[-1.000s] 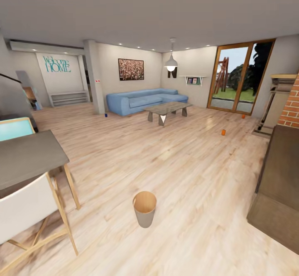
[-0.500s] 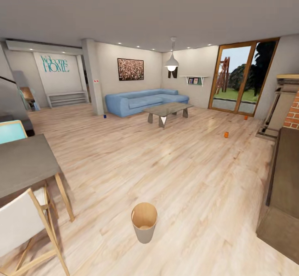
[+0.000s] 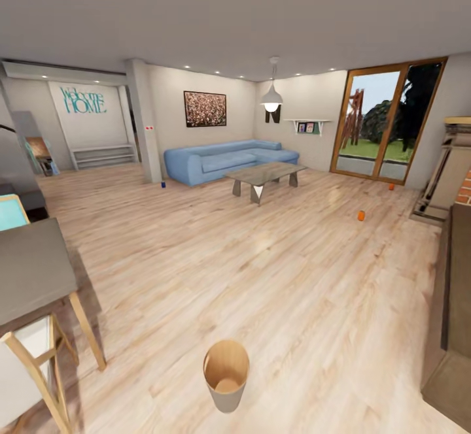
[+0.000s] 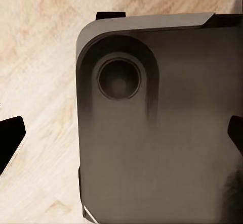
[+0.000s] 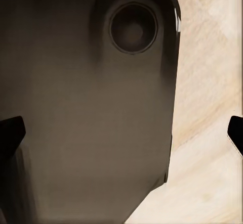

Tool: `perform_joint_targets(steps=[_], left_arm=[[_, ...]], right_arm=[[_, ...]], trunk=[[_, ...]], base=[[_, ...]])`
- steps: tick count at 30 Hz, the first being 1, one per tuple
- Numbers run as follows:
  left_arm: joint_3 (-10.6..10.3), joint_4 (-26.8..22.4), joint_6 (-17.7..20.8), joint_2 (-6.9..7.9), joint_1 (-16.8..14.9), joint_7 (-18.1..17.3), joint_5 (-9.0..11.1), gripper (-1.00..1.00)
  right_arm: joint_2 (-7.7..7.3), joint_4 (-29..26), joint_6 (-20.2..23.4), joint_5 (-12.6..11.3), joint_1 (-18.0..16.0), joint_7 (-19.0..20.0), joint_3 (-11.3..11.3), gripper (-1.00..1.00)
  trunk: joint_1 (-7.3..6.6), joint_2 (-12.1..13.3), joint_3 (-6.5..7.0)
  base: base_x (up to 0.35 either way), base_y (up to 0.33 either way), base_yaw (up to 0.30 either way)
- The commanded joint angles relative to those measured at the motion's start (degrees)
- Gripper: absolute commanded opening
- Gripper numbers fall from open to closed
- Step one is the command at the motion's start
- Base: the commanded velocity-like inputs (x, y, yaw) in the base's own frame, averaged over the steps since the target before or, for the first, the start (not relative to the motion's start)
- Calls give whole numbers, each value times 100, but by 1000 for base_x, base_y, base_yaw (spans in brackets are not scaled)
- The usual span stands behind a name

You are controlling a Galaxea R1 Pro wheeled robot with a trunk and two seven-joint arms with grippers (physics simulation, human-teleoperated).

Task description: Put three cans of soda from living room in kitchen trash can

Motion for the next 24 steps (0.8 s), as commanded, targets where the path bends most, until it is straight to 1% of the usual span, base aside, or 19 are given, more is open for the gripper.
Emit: perform_joint_targets(steps=[1, 19, 24], left_arm=[[0, 0, -2, -2, 0, 0, 0, 100], [0, 0, -27, -9, 0, 0, -15, 100], [-6, 0, -34, -1, 0, 0, -19, 100]], right_arm=[[-1, 0, -1, 0, -2, 0, -1, 100], [-2, 0, -4, 2, -3, 0, 3, 100], [-2, 0, -4, 2, -3, 0, 4, 100]], trunk=[[0, 0, 0], [0, 0, 0], [0, 0, 0]], base=[[338, 0, 0], [337, 0, 0], [277, 0, 0]])
